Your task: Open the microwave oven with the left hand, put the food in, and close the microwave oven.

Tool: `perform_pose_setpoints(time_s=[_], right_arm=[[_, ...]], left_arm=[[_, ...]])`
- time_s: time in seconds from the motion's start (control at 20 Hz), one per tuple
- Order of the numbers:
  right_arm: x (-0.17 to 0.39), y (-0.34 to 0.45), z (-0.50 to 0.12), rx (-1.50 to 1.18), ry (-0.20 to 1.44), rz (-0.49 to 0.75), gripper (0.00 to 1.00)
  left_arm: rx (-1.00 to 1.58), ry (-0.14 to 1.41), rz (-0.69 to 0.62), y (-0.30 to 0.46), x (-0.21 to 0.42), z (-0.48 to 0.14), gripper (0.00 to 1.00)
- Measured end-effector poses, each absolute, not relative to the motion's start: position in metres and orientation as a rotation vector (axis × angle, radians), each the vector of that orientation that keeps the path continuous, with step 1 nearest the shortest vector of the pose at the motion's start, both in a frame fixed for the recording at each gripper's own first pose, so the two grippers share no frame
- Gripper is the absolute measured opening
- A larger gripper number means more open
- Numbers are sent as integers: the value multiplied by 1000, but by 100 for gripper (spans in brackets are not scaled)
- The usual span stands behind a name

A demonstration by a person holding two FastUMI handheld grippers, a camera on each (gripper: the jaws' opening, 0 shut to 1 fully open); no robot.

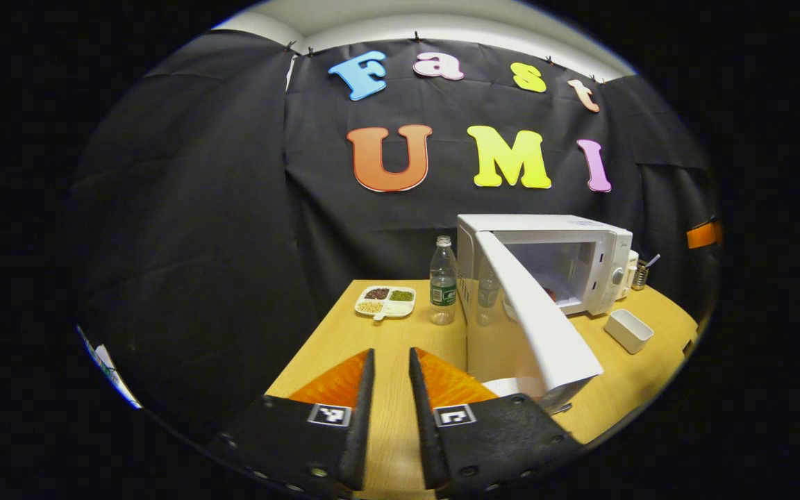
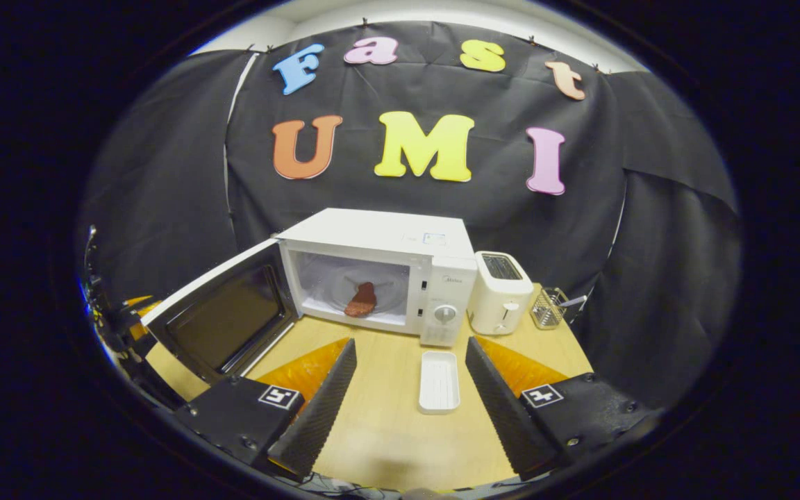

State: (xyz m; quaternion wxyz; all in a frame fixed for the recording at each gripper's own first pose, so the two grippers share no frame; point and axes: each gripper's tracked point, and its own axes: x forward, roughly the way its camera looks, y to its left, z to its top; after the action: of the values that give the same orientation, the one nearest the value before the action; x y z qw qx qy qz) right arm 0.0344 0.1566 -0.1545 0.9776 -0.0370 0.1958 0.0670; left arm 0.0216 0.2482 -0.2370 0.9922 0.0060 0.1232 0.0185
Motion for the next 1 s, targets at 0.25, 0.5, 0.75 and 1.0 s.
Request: perform_pose_setpoints(time_s=[0.25, 0.5, 0.75, 1.0], right_arm=[[20, 139, -147, -75, 388, 122, 100], [15, 121, -144, -34, 390, 100, 100], [11, 101, -142, -22, 381, 80, 100], [7, 74, -156, 3, 424, 56, 91]], left_arm=[[9, 286, -4, 228, 15, -266, 1], [12, 266, -70, 191, 14, -259, 0], [29, 273, -161, 133, 14, -257, 0], [23, 253, -256, 69, 16, -247, 0]])
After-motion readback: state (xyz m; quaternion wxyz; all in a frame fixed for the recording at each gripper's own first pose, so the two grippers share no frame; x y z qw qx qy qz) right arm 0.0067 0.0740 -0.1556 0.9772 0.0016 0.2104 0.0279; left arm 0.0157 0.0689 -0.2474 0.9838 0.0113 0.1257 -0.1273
